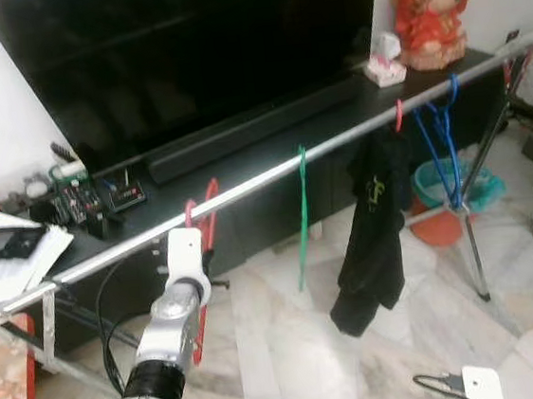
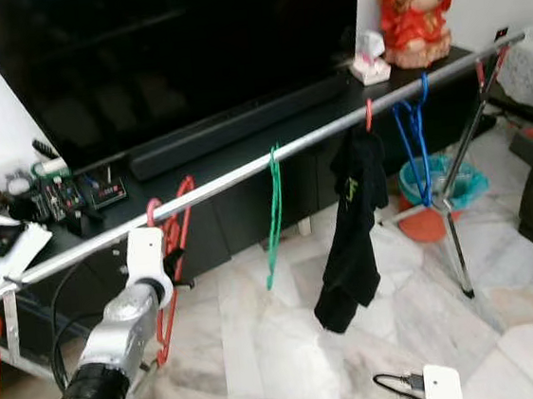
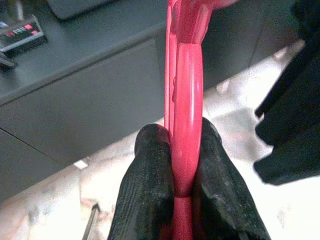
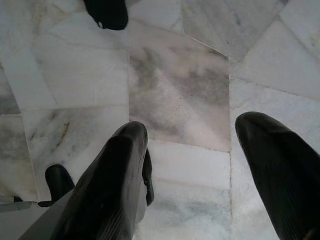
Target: Hang hanger
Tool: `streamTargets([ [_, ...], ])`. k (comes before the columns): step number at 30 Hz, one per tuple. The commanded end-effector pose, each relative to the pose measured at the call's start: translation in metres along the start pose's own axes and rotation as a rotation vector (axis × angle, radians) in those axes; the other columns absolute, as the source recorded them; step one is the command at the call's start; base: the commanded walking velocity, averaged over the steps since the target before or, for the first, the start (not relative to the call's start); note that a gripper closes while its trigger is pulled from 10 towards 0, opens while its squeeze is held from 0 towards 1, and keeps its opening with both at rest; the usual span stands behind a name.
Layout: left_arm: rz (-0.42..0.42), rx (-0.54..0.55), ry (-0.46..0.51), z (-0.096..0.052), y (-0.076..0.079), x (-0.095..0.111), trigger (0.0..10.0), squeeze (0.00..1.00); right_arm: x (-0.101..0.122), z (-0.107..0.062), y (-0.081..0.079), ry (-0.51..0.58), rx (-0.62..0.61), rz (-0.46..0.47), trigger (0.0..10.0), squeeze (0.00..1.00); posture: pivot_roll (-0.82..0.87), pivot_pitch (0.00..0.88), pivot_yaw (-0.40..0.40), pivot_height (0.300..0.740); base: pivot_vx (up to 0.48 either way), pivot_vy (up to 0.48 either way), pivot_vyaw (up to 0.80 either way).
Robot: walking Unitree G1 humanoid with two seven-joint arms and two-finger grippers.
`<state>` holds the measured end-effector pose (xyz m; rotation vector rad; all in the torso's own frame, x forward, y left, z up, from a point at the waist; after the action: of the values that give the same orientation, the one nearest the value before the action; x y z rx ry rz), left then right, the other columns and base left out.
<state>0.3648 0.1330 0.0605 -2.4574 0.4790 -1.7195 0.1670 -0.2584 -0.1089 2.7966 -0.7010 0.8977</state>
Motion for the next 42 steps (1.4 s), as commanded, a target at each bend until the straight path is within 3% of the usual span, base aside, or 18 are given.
streamTargets([
  [1,0.032,-0.020,-0.026,0.000,0.000,-0.003,10.0,0.00,-0.002,0.000,-0.001,-0.010,0.000,0.013,10.0,0.00,-0.06,0.000,0.086,0.740,0.000,0.000,0.00],
  [9,0.034,-0.027,-0.044,0.001,0.004,-0.003,10.0,0.00,-0.003,0.000,-0.001,-0.010,0.001,0.014,10.0,0.00,-0.06,0.000,0.087,0.740,0.000,0.000,0.00],
  [15,-0.015,-0.016,0.080,0.001,0.000,0.023,10.0,0.00,-0.003,0.000,-0.001,-0.009,-0.001,0.017,10.0,0.00,-0.06,0.000,0.089,0.740,0.000,0.000,0.00],
  [18,-0.013,-0.008,0.101,0.000,-0.002,0.026,10.0,0.00,-0.003,0.000,-0.001,-0.010,-0.001,0.016,10.0,0.00,-0.06,0.000,0.087,0.740,0.000,0.000,0.00],
  [34,-0.005,0.103,-0.014,0.010,-0.015,0.023,10.0,0.00,-0.003,0.000,-0.001,-0.011,0.000,0.018,10.0,0.00,-0.06,0.000,0.087,0.740,0.000,0.000,0.00],
  [42,0.039,0.073,-0.081,0.014,-0.008,0.015,10.0,0.00,-0.003,0.000,-0.002,-0.011,0.001,0.019,10.0,0.00,-0.06,0.000,0.089,0.740,0.000,0.000,0.00],
])
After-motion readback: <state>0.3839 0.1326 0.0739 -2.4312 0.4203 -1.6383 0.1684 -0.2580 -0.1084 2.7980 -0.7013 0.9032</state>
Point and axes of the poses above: a point about 5 cm out from each wrist's last joint towards the gripper, its own z axis pointing out of the wrist towards the gripper, its own x axis along the axis of the wrist's last joint, y = z × x, the point moved 3 cm from there along z, pointing out of the wrist towards the gripper, and after that the axes turned 13 degrees about z, right-handed, at the moved point
